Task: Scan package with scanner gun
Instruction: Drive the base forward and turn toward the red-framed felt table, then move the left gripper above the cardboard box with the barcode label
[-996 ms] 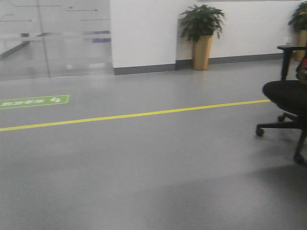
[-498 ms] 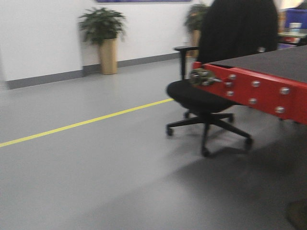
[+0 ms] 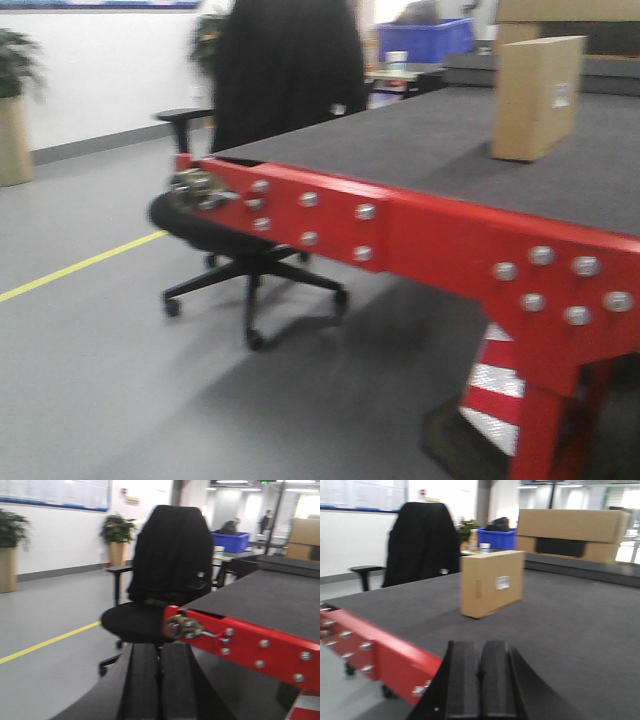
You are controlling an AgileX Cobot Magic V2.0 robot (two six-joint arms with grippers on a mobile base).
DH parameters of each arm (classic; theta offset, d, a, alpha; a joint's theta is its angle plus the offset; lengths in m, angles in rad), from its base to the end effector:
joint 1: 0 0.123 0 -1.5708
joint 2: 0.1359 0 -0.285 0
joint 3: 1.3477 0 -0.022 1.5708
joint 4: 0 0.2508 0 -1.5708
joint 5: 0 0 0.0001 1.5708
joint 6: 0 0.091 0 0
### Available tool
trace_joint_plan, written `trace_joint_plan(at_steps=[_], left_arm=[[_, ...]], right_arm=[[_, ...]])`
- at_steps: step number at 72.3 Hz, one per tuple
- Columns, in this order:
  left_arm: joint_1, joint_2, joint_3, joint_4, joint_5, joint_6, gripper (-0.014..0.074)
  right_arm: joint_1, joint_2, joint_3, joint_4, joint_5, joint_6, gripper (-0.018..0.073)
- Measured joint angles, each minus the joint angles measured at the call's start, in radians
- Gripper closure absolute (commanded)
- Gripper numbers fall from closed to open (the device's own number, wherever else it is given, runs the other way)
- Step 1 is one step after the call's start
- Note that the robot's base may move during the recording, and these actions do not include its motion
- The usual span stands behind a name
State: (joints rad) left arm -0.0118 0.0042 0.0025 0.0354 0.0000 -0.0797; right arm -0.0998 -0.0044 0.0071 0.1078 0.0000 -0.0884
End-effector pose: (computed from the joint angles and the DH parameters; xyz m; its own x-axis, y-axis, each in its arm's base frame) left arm 0.0567 -0.0007 0.2121 0.0798 -0.0452 -0.9958 0.0154 0.9989 -0.0441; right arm 0.0559 -0.0056 0.2110 0.0859 0.0109 -0.9962 0.0980 0.9950 0.0193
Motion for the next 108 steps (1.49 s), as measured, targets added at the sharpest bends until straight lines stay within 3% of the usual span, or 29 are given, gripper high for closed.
trace_joint_plan(at_steps=[108], left_arm=[[0.0,0.0,0.0,0.0,0.0,0.0,0.0707]], right_arm=[[0.0,0.0,0.0,0.0,0.0,0.0,0.0727]])
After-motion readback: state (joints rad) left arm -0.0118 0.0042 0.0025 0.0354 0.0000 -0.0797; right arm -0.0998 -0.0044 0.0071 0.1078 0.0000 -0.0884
